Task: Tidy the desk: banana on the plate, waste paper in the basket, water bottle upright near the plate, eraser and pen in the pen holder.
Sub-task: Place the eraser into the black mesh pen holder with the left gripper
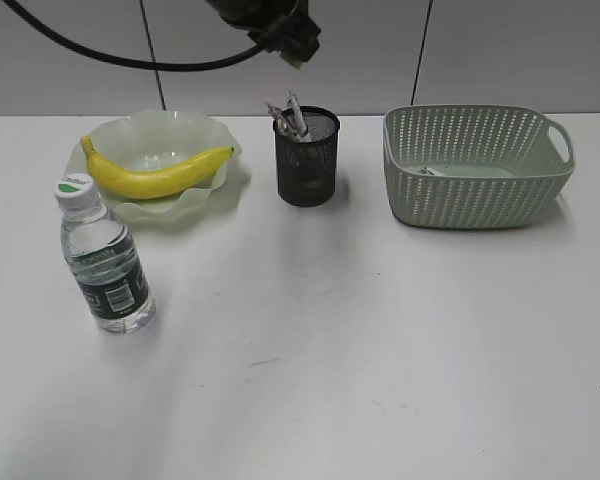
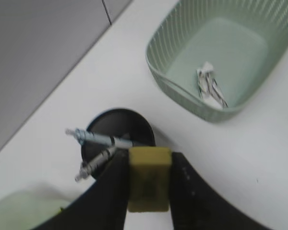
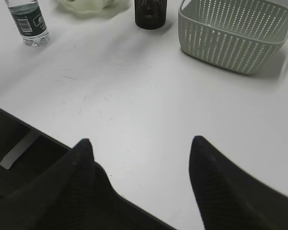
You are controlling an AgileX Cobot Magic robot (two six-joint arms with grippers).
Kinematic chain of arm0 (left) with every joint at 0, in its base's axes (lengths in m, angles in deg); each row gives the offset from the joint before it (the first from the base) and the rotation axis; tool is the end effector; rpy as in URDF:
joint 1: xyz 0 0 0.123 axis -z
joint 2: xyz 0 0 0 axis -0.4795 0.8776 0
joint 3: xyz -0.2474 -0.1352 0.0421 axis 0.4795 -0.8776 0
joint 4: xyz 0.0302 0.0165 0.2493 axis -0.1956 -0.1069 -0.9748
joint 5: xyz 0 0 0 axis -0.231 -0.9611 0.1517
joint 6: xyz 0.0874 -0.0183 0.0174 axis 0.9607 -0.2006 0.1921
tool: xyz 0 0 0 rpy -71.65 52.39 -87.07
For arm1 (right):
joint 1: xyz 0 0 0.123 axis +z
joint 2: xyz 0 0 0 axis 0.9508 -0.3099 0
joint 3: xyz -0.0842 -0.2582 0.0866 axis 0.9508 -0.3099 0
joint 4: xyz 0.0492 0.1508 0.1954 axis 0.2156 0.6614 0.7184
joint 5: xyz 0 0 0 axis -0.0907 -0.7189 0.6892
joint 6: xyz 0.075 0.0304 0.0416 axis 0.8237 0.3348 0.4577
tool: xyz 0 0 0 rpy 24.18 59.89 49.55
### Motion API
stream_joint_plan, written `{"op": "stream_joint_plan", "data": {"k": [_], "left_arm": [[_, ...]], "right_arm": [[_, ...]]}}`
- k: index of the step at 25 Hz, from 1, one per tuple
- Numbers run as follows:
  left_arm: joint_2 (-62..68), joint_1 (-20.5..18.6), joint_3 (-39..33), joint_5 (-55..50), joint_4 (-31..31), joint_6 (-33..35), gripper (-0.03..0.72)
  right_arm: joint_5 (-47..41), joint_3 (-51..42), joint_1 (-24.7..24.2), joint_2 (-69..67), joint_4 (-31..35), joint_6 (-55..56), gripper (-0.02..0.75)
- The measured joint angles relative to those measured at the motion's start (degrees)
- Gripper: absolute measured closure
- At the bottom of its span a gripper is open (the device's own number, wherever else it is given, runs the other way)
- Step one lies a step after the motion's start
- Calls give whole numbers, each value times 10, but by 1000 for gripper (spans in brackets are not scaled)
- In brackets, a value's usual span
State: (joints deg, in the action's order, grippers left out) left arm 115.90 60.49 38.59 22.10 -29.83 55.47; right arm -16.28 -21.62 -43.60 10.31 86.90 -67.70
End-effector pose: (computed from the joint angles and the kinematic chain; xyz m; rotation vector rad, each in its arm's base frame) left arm 0.3941 -0.2626 0.3142 1.1017 2.1223 -0.3027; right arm -0.0088 0.0026 0.2818 -0.5591 1.9450 0.3743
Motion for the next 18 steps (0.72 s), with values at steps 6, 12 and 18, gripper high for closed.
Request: {"op": "stream_joint_plan", "data": {"k": [6, 12, 18], "left_arm": [[41, 0, 1, 126, 22, 0, 498], [99, 0, 1, 170, 24, 0, 498], [138, 0, 1, 191, 21, 0, 498]], "right_arm": [[0, 0, 0, 0, 0, 0, 241], [0, 0, 0, 0, -8, 9, 241], [0, 0, 0, 0, -19, 20, 241]]}}
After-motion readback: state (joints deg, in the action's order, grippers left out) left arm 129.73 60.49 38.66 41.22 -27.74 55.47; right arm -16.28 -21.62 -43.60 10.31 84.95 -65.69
